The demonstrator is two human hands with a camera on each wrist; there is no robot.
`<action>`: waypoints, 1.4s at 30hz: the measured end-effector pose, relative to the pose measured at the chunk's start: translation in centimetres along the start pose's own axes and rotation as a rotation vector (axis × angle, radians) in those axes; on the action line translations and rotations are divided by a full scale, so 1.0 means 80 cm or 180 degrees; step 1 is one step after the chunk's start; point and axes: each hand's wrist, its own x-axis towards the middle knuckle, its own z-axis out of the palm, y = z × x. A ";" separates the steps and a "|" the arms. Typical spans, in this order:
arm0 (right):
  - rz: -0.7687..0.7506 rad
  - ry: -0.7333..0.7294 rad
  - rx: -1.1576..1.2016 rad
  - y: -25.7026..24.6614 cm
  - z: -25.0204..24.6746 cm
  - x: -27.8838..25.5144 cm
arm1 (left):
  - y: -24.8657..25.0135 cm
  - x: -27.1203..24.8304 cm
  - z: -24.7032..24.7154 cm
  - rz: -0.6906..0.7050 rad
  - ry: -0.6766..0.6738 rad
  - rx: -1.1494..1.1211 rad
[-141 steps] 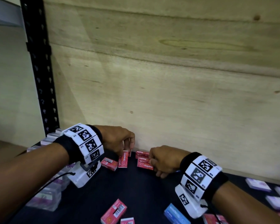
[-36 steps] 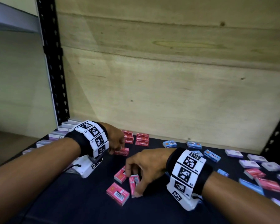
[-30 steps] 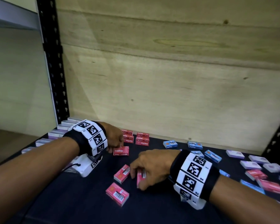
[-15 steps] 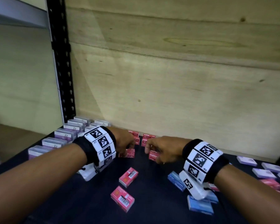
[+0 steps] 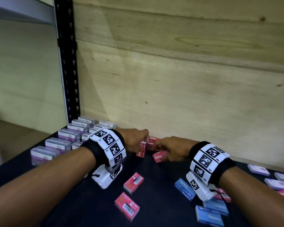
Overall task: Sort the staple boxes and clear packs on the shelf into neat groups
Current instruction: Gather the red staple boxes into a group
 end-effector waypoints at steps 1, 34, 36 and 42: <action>0.0056 0.0063 0.0005 0.001 -0.002 0.002 | -0.001 0.001 0.001 -0.0031 0.0016 -0.0016; 0.0313 0.0269 -0.0172 -0.015 0.002 0.037 | -0.016 0.006 -0.006 -0.0546 0.0170 0.0716; 0.0307 0.0286 -0.0164 -0.015 0.001 0.036 | -0.016 0.000 -0.010 -0.0526 0.0252 0.0743; -0.0027 0.0663 -0.0238 -0.023 -0.006 0.016 | 0.000 -0.047 -0.014 -0.0275 -0.0214 0.0085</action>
